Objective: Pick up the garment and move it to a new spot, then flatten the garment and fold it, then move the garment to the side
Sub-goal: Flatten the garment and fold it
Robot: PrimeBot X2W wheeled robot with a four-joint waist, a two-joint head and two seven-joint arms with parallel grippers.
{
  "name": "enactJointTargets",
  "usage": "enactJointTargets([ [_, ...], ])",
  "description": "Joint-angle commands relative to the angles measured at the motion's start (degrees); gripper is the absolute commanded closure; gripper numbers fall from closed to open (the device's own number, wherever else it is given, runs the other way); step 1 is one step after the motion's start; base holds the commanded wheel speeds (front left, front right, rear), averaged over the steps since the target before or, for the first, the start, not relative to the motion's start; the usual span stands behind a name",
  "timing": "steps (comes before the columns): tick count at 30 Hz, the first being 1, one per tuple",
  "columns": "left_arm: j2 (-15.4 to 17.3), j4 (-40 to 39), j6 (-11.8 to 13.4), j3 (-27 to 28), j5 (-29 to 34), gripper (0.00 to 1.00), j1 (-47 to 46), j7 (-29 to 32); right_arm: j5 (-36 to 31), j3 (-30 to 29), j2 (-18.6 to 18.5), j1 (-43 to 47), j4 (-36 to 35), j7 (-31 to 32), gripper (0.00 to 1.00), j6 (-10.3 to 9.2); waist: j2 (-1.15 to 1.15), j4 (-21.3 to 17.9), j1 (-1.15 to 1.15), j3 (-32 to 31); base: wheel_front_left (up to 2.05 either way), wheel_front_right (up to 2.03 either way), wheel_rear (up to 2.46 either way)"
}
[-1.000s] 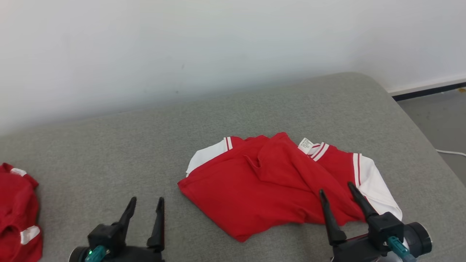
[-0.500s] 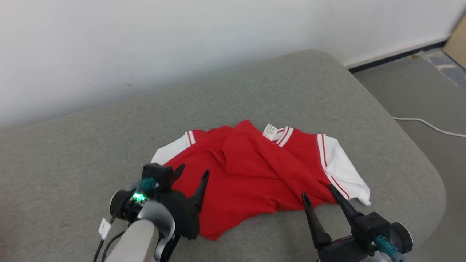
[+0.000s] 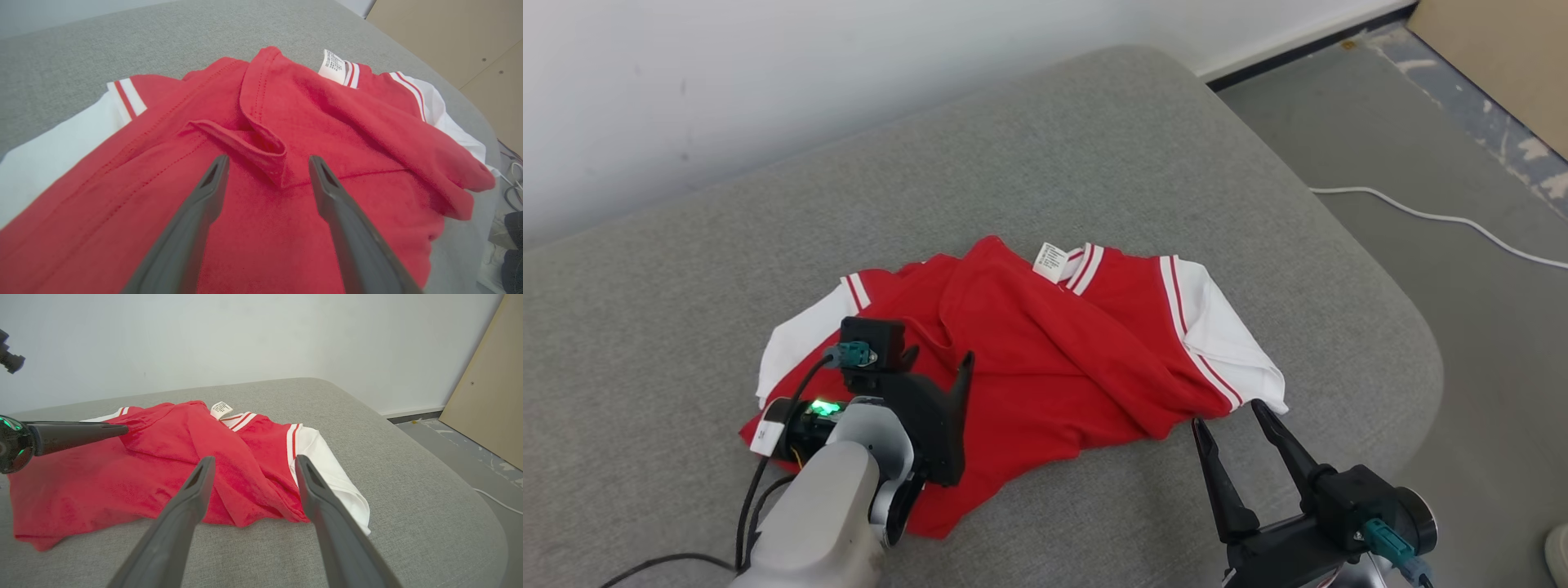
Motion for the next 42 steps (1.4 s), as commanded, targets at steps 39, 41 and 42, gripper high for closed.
enactJointTargets([
  [39, 5.31, -29.44, 7.82, 7.43, -12.51, 1.0, 34.17, -11.57, -2.94, -6.99, 0.03, 6.37, -3.54, 4.29, 0.0, -0.15, -0.01, 22.65, -0.01, -9.35, 0.0, 0.0, 0.0],
  [41, 4.64, -31.95, 8.38, 6.98, -14.35, 1.0, 37.94, -8.96, -2.81, -7.01, 0.05, 6.53, -3.87, 4.47, 0.0, -0.15, -0.01, 23.06, -0.01, -9.44, 0.0, 0.0, 0.0],
  [42, 4.55, -32.92, 8.4, 6.54, -14.72, 0.09, 39.21, -7.84, -2.75, -7.01, 0.04, 6.55, -4.01, 4.49, 0.0, -0.15, -0.01, 23.18, -0.01, -9.45, 0.0, 0.0, 0.0],
])
